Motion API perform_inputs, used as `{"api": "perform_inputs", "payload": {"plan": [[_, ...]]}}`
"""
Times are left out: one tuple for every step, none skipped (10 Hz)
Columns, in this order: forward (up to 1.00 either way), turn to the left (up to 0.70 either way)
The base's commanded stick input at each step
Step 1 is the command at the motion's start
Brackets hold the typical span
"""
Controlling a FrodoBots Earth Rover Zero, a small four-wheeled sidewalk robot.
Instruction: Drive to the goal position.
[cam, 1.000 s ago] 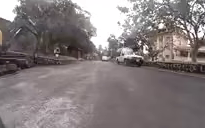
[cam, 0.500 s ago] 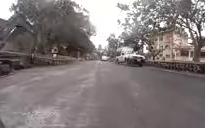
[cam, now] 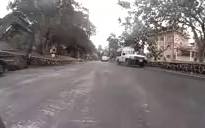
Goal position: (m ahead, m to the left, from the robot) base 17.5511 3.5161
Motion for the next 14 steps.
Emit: {"api": "perform_inputs", "payload": {"plan": [[0.70, 0.00], [0.70, 0.00], [0.70, 0.00], [0.70, 0.00], [0.70, 0.00], [0.70, 0.00], [0.70, 0.00], [0.70, 0.00], [0.70, 0.00], [0.70, 0.00], [0.70, 0.00], [0.70, 0.00], [0.70, 0.00], [0.70, 0.00]]}}
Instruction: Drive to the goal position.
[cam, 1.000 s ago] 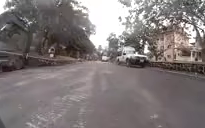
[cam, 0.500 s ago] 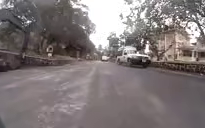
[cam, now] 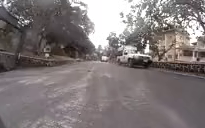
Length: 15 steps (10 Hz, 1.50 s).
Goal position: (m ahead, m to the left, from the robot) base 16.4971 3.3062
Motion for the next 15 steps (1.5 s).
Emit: {"api": "perform_inputs", "payload": {"plan": [[0.70, 0.00], [0.70, 0.00], [0.70, 0.00], [0.70, 0.00], [0.70, 0.00], [0.70, 0.00], [0.70, 0.00], [0.70, 0.00], [0.70, 0.00], [0.70, 0.00], [0.70, 0.00], [0.70, 0.00], [0.70, 0.00], [0.70, 0.00], [0.70, 0.00]]}}
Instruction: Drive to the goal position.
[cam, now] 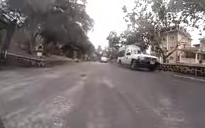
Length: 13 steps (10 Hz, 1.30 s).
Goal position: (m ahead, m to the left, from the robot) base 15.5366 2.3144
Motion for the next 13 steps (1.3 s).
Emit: {"api": "perform_inputs", "payload": {"plan": [[0.70, 0.00], [0.70, 0.00], [0.70, 0.00], [0.70, 0.10], [0.70, 0.21], [0.70, 0.21], [0.70, 0.10], [0.70, 0.00], [0.70, 0.00], [0.70, 0.00], [0.70, 0.00], [0.70, 0.00], [0.70, 0.00]]}}
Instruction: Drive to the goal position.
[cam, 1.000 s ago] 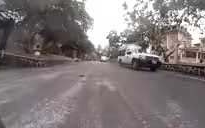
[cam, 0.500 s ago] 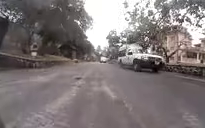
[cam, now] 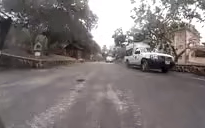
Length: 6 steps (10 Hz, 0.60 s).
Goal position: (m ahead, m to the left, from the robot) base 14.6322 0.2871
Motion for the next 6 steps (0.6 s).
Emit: {"api": "perform_inputs", "payload": {"plan": [[0.70, 0.00], [0.70, 0.00], [0.70, 0.00], [0.70, 0.00], [0.70, 0.00], [0.70, 0.00]]}}
